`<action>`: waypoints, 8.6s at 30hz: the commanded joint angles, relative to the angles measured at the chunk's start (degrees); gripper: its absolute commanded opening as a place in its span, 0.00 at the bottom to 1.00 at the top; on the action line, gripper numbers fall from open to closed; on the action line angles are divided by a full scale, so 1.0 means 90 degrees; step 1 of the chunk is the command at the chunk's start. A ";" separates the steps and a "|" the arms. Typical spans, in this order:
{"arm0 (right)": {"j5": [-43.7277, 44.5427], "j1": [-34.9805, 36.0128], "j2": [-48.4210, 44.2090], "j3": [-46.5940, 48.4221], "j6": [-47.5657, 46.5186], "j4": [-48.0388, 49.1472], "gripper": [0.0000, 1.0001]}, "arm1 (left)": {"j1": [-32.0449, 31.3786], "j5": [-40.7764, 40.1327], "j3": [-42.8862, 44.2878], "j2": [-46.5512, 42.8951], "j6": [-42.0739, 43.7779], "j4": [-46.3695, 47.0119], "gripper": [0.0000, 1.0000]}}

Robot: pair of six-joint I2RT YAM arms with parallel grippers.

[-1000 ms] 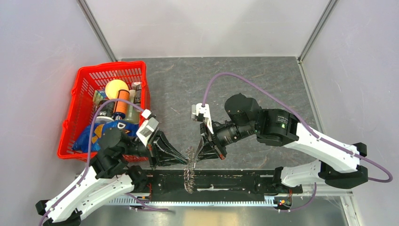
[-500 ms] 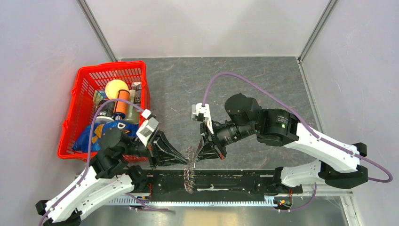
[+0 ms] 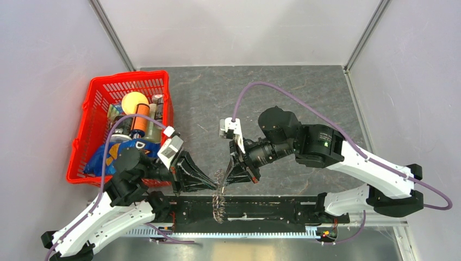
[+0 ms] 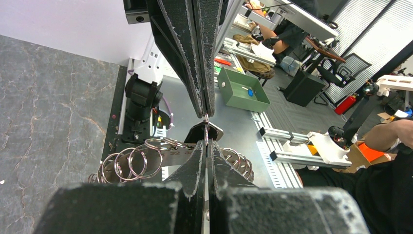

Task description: Put the keys on the keyring

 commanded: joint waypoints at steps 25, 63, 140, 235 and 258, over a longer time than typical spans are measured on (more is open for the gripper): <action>0.1142 0.0042 -0.1210 -0.0858 0.0869 0.0900 0.00 | -0.0013 0.0679 0.0129 0.0396 -0.0102 0.1267 0.02; 0.1172 0.0169 -0.0933 -0.0076 -0.0321 -0.0250 0.00 | -0.0013 0.0669 0.0505 0.1170 -0.0011 0.1359 0.02; 0.1101 0.0287 -0.0603 0.0132 -0.0540 -0.0323 0.00 | -0.0023 0.0660 0.0393 0.1124 0.0026 0.1354 0.02; 0.1223 0.0296 0.0097 0.0792 -0.0451 -0.0128 0.00 | -0.0026 0.0589 0.0326 0.0838 0.0483 0.0607 0.02; 0.0363 0.0427 -0.0432 0.0010 -0.0687 -0.0186 0.00 | -0.0030 -0.0102 0.0320 0.0711 0.0154 0.0991 0.02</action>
